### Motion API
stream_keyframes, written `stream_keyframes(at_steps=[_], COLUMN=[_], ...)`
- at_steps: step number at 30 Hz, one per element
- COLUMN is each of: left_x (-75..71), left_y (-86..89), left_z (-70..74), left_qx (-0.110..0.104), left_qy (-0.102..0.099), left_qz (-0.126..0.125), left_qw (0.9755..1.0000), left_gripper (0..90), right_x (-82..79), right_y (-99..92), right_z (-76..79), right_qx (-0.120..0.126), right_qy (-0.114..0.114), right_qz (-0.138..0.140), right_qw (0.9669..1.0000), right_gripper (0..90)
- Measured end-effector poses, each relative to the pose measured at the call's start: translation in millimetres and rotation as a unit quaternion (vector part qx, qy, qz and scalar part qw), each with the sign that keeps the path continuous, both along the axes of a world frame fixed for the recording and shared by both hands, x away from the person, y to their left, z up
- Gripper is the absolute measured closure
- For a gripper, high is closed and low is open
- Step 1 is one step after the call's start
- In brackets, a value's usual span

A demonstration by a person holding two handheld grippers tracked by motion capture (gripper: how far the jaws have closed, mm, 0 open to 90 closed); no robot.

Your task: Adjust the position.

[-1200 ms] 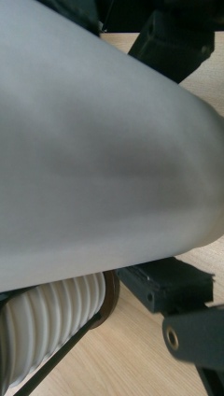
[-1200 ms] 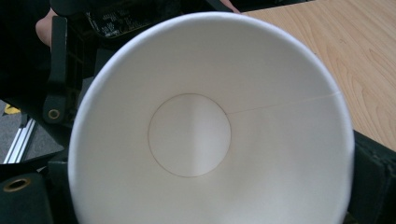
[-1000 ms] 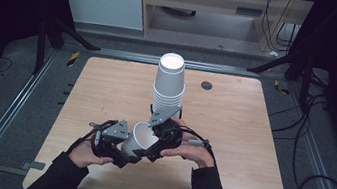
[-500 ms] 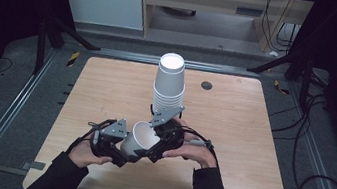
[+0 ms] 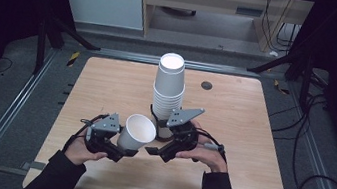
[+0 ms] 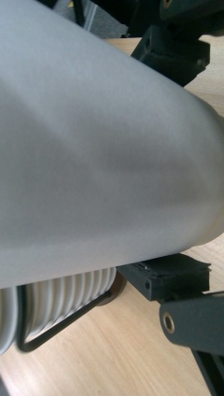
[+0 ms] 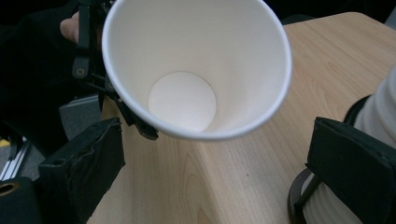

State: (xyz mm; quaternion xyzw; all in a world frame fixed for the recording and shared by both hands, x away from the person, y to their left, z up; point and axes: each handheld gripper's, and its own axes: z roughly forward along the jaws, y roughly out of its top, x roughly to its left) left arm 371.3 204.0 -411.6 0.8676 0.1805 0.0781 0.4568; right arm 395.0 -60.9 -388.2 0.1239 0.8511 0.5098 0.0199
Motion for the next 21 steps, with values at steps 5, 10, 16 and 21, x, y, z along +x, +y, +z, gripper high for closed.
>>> stream_keyframes(at_steps=[5, 10, 16, 21], left_x=[0.1, -0.4, -1.1, -0.9], left_y=[2.2, 2.9, 5.0, 1.2], left_z=[1.4, 1.4, 1.6, -2.4], left_qx=[-0.017, -0.033, -0.070, -0.072], left_qy=[-0.005, -0.013, -0.007, -0.002], left_qz=[0.007, 0.018, 0.021, 0.018], left_qw=[0.9998, 0.9992, 0.9973, 0.9973], left_gripper=[23.0, 23.0, 23.0, 23.0], right_x=[-2.1, -2.9, -2.9, -3.2], right_y=[-7.5, -8.8, -4.4, 0.2], right_z=[-6.4, -12.0, -15.4, -15.9], right_qx=[0.018, 0.039, 0.073, 0.092], right_qy=[0.004, 0.007, 0.013, 0.016], right_qz=[-0.019, -0.030, -0.034, -0.029], right_qw=[0.9996, 0.9988, 0.9967, 0.9952], right_gripper=[4.7, 5.1, 5.3, 5.5])
